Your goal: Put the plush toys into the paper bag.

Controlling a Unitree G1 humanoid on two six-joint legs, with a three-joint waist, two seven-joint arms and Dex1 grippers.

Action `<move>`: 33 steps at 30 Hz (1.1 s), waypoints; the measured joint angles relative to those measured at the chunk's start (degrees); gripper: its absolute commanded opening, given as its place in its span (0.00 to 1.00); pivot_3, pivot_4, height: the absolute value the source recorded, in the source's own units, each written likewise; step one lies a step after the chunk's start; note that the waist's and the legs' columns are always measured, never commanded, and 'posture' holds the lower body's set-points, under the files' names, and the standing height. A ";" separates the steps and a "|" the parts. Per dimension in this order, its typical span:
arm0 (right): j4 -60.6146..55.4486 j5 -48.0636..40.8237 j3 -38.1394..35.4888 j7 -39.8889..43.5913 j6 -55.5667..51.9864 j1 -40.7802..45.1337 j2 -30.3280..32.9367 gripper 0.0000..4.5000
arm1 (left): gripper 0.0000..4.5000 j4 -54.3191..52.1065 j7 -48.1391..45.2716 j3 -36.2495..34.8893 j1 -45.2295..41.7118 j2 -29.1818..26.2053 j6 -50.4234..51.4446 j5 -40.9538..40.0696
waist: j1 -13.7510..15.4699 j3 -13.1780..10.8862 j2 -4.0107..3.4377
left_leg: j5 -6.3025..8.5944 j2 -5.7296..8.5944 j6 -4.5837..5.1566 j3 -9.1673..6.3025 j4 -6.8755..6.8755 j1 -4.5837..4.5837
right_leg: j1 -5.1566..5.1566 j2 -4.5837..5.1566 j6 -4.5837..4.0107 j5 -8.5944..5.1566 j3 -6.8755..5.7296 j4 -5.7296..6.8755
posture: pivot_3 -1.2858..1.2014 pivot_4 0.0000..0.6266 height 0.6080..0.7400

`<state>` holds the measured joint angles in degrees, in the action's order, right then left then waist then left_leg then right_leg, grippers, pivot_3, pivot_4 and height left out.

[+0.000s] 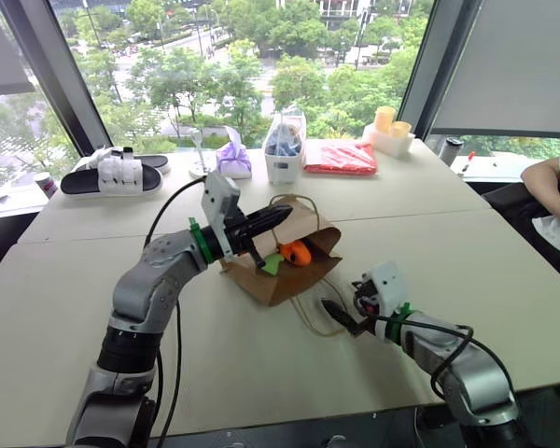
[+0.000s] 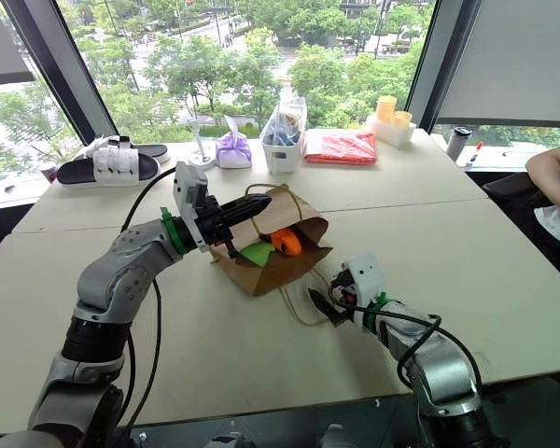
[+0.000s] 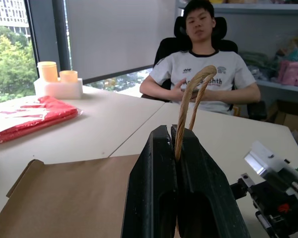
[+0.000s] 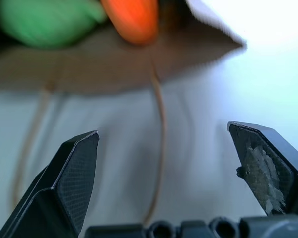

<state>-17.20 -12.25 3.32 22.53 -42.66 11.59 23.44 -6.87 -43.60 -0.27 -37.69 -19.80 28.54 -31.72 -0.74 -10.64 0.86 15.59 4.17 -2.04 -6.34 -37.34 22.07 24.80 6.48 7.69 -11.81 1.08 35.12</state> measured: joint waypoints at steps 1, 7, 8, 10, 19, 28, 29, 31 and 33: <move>1.29 0.75 0.44 -0.26 1.24 0.65 -0.05 0.79 | 0.00 0.00 0.07 0.00 0.00 0.00 0.00 0.02 | -0.01 0.00 0.01 | 0.00 0.00 0.00 0.00 0.00 -0.01 | -0.02 0.00 0.00 0.00 0.00 0.00 | 0.52 0.24 1.00; 5.29 2.55 2.37 0.11 5.56 2.69 -1.22 0.13 | 0.00 -0.07 0.24 0.29 0.00 0.03 0.00 0.06 | -0.07 0.01 0.01 | 0.00 0.00 -0.01 -0.01 -0.01 -0.06 | -0.04 -0.01 0.00 0.00 0.01 0.01 | 0.52 0.24 1.00; 5.29 2.55 2.49 0.29 5.58 2.73 -1.22 0.01 | 0.00 -0.07 0.26 0.29 0.00 0.00 0.00 0.06 | -0.06 0.01 0.01 | 0.00 0.00 0.00 -0.01 -0.01 -0.05 | -0.05 -0.01 0.00 0.00 0.01 0.00 | 0.52 0.24 1.00; 5.25 2.52 2.55 0.51 5.35 2.99 -1.20 0.01 | 0.00 -0.07 0.30 0.28 0.00 -0.13 0.00 0.06 | 0.04 0.01 0.01 | 0.00 0.00 0.00 -0.02 -0.02 -0.05 | -0.06 -0.01 0.00 0.00 0.00 0.00 | 0.52 0.24 1.00; -5.06 -7.19 -8.09 4.77 -5.47 12.72 4.29 0.01 | 0.00 0.26 2.80 -1.24 -2.59 0.99 -0.27 -0.39 | 0.09 -0.01 0.01 | 0.00 0.00 0.00 -0.08 -0.04 -0.02 | -0.07 -0.01 0.00 0.00 -0.03 -0.01 | 0.52 0.24 1.00; -3.72 -14.17 -13.78 4.90 -13.33 25.00 6.72 0.01 | 0.00 2.00 5.76 -3.32 -3.77 1.30 0.40 -1.38 | 0.03 -0.01 0.00 | 0.02 0.00 0.03 -0.05 0.00 0.00 | -0.04 0.01 0.00 0.00 -0.04 -0.05 | 0.52 0.24 1.00; -3.22 -14.15 -13.61 4.95 -13.31 25.08 6.95 0.01 | 0.00 2.09 6.13 -3.31 -3.77 1.20 0.57 -1.28 | 0.10 -0.01 0.00 | 0.02 0.00 0.03 -0.05 0.00 0.01 | -0.04 0.01 0.00 0.00 -0.04 -0.05 | 0.52 0.24 1.00; -1.89 -13.66 -12.43 5.14 -13.12 25.08 7.52 0.01 | 0.00 2.17 6.85 -3.09 -3.43 0.84 0.74 -0.27 | 0.10 0.00 0.00 | 0.02 0.01 0.03 -0.02 -0.01 0.01 | -0.04 0.01 0.00 0.00 -0.03 -0.05 | 0.52 0.24 1.00; -0.54 -13.58 -11.37 5.55 -13.09 24.97 8.06 0.01 | 0.00 2.14 7.30 -2.59 -1.88 0.66 0.99 0.49 | 0.02 -0.01 0.00 | 0.02 0.00 0.03 -0.01 -0.01 0.01 | -0.04 0.01 0.00 0.00 -0.03 -0.04 | 0.52 0.24 1.00</move>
<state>-17.74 -25.82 -8.05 28.08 -55.75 36.56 31.50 -4.73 -36.31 -2.86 -39.57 -19.13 29.54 -31.23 -0.72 -10.65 0.86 15.61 4.17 -2.01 -6.35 -37.35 22.08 24.76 6.49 7.69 -11.81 1.05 35.08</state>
